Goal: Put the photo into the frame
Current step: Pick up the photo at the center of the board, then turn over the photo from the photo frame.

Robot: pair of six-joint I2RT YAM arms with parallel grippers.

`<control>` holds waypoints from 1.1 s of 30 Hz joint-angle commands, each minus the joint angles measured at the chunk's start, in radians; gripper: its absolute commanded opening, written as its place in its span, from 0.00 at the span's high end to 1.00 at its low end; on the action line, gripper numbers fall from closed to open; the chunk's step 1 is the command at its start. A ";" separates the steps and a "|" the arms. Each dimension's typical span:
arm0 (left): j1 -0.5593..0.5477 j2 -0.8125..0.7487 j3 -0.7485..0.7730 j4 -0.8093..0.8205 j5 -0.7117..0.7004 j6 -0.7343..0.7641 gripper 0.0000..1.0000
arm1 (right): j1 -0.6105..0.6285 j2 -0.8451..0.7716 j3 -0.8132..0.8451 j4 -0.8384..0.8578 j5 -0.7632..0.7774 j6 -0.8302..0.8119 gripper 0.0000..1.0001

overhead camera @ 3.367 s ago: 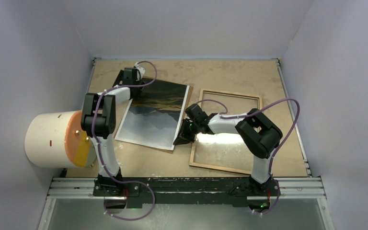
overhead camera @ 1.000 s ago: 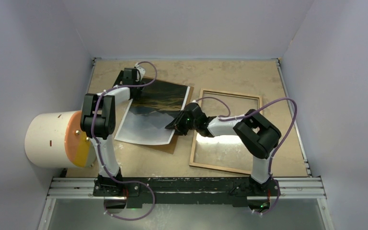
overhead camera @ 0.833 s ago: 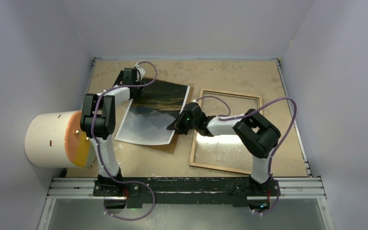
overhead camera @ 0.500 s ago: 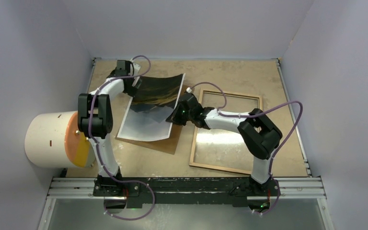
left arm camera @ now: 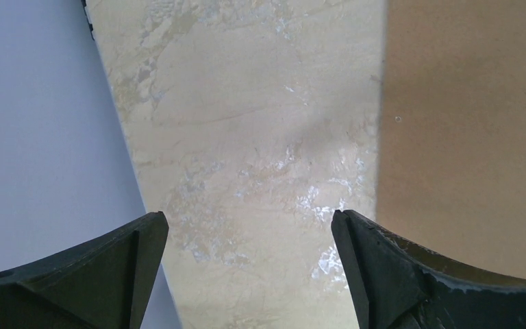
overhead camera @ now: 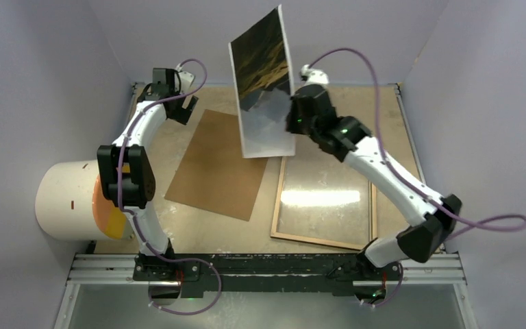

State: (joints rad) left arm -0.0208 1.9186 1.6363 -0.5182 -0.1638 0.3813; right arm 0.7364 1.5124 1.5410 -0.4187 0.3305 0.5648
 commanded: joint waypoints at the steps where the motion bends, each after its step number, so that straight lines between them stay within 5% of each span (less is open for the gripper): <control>1: -0.001 -0.070 -0.056 -0.015 0.064 -0.016 0.00 | -0.174 -0.150 0.102 -0.355 0.237 -0.176 1.00; 6: -0.012 -0.073 -0.081 -0.012 0.077 -0.021 0.00 | -0.213 -0.138 0.233 -0.536 0.402 -0.242 1.00; 18: -0.034 -0.082 -0.133 0.001 0.058 -0.020 0.00 | -0.101 0.012 0.137 -0.665 0.321 -0.200 1.00; 24: -0.036 -0.084 -0.142 0.009 0.066 -0.021 0.00 | -0.098 -0.004 -0.065 -0.624 -0.038 -0.019 1.00; 33: -0.045 -0.092 -0.172 0.025 0.060 -0.009 0.00 | -0.098 0.029 -0.173 -0.558 -0.256 0.351 1.00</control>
State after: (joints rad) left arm -0.0578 1.8740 1.4727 -0.5228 -0.1078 0.3775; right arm 0.6403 1.5509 1.3956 -1.0119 0.2066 0.6991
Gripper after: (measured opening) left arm 0.996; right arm 0.004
